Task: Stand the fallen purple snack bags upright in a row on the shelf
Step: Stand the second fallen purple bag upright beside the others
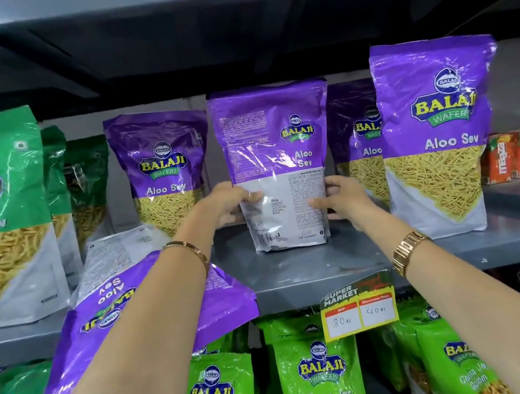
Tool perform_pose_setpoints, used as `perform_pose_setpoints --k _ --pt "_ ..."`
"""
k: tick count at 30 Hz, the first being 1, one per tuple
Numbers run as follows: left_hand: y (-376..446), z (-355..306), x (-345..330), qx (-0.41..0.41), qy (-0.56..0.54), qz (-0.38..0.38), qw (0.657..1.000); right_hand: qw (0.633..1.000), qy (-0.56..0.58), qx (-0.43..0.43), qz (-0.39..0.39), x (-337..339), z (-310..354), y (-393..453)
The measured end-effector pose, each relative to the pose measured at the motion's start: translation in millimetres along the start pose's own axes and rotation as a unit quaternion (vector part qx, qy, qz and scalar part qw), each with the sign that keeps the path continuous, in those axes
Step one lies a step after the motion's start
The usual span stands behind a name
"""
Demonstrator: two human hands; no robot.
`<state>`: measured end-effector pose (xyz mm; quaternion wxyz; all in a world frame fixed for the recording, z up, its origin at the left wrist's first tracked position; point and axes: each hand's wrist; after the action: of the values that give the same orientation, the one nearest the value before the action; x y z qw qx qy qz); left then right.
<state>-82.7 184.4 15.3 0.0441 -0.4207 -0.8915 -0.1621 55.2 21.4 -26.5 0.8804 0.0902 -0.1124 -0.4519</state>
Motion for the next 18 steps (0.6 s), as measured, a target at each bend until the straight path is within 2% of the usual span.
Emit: perform_pose_setpoints --k 7,11,13,15,18 --pt "-13.9 -6.8 6.5 -0.016 0.036 0.021 0.999 0.998 0.017 -0.053 0.007 -7.9 1.9 12.0" --pt "-22.3 -7.6 17.8 -0.01 -0.006 0.061 0.998 0.998 -0.03 -0.044 -0.025 -4.3 4.7 10.6" --pt "-21.5 -5.0 18.7 -0.007 -0.043 0.052 0.998 0.997 -0.025 -0.029 -0.062 -4.7 6.9 5.1" --pt "-19.5 -3.7 11.0 -0.007 -0.093 0.01 0.996 0.996 -0.02 -0.005 -0.088 -7.4 8.2 -4.5" --pt "-12.9 -2.6 -10.0 -0.002 -0.124 -0.026 0.992 0.992 -0.057 0.082 -0.082 -21.9 7.5 -25.9"
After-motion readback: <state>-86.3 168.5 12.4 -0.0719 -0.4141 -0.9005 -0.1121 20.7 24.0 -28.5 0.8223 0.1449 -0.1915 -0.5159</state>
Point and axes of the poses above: each hand's wrist, its own y-axis towards the middle knuckle, its own x-axis out of the back of the hand, z = x × y, and after that the axes turned 7 degrees about -x, right-handed
